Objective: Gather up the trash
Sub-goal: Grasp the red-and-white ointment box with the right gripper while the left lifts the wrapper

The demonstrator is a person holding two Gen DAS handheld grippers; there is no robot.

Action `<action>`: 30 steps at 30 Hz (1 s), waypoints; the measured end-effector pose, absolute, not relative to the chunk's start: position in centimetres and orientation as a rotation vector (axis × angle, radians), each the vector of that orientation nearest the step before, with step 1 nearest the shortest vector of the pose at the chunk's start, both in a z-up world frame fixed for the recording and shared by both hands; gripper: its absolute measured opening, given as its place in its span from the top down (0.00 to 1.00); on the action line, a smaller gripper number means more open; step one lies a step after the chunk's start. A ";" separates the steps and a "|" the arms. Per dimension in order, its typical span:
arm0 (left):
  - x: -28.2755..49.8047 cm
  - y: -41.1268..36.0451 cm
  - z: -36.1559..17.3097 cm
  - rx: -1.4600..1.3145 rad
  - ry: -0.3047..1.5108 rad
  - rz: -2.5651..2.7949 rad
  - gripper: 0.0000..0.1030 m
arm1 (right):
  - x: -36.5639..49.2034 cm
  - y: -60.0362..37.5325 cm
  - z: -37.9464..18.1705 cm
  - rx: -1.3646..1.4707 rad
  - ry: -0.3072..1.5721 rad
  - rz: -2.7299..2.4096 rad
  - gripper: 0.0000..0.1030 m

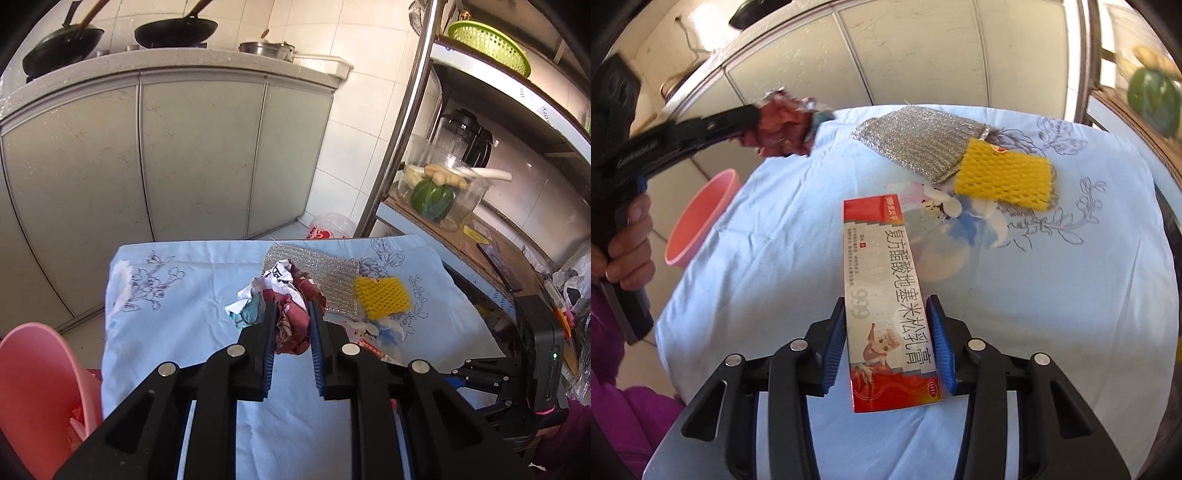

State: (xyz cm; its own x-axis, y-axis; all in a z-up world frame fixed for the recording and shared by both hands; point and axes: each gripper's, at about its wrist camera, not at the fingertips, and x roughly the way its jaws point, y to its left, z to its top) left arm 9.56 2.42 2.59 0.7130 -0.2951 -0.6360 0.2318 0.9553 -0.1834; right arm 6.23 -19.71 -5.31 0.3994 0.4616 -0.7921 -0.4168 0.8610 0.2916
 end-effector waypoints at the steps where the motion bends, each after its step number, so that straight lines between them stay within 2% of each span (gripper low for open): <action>1: 9.2 2.5 2.8 -0.091 0.712 -0.290 0.84 | 6.0 -19.8 -5.1 0.056 1.014 0.552 0.59; 7: 6.6 3.6 4.2 -0.103 0.670 -0.271 0.84 | 5.2 -19.7 -3.9 0.097 0.986 0.549 0.61; 30: 1.3 10.6 5.5 -0.173 0.576 -0.132 0.84 | 5.4 -14.2 -0.7 0.117 0.941 0.668 0.62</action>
State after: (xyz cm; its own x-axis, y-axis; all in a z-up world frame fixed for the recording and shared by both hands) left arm 1.32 10.62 5.55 0.8310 -0.1716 -0.5291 0.0754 0.9772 -0.1986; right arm 5.39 -14.21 -0.65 0.4052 0.5771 -0.7090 -0.4787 0.7947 0.3733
